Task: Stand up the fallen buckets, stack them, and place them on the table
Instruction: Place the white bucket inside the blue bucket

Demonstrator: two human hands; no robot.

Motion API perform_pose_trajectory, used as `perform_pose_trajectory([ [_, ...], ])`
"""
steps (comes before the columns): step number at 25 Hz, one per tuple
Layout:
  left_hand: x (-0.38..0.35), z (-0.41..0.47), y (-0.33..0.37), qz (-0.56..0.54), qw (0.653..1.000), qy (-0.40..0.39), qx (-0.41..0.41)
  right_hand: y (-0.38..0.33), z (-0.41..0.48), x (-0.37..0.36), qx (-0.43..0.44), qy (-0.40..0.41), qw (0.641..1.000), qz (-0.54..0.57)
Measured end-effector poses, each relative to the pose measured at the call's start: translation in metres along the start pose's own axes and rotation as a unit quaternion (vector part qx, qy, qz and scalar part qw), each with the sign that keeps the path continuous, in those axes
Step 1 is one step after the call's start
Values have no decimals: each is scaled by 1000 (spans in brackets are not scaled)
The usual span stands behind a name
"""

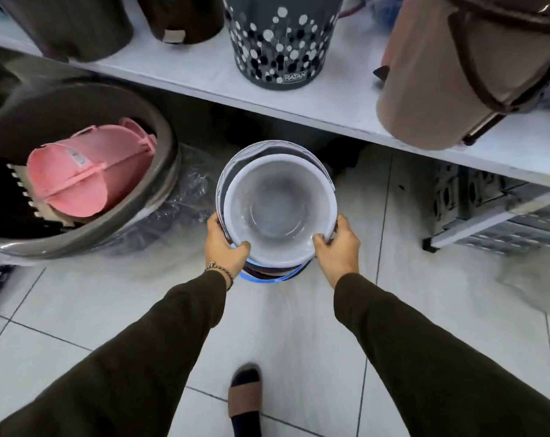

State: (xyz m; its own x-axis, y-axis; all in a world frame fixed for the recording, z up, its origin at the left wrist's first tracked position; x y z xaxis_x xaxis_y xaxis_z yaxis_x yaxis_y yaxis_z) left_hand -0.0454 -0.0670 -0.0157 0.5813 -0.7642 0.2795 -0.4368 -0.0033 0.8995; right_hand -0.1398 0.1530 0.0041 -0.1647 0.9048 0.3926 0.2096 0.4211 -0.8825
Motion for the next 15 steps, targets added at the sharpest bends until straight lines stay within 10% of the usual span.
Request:
perform_pose_trajectory([
  [10,-9,107,-88,275,952,-55,127,73,62,-80,-72,-3,965,-251],
  [15,-15,139,-133,84,958,-48,271,123,83,-90,-212,-37,965,-151],
])
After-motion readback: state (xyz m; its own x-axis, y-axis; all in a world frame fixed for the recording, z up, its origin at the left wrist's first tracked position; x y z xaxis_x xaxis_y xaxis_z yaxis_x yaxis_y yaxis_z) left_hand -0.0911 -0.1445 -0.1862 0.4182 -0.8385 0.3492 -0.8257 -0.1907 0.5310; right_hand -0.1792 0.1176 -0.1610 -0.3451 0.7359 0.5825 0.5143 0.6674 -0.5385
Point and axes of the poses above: each hand's wrist, its own z-axis towards the middle knuckle, its own x-axis out of the back of the hand, y = z × x, the point moved 6 cm from there along z, towards the middle knuckle, and after that the axes turned 1 degree about z, right-handed, at the moved point
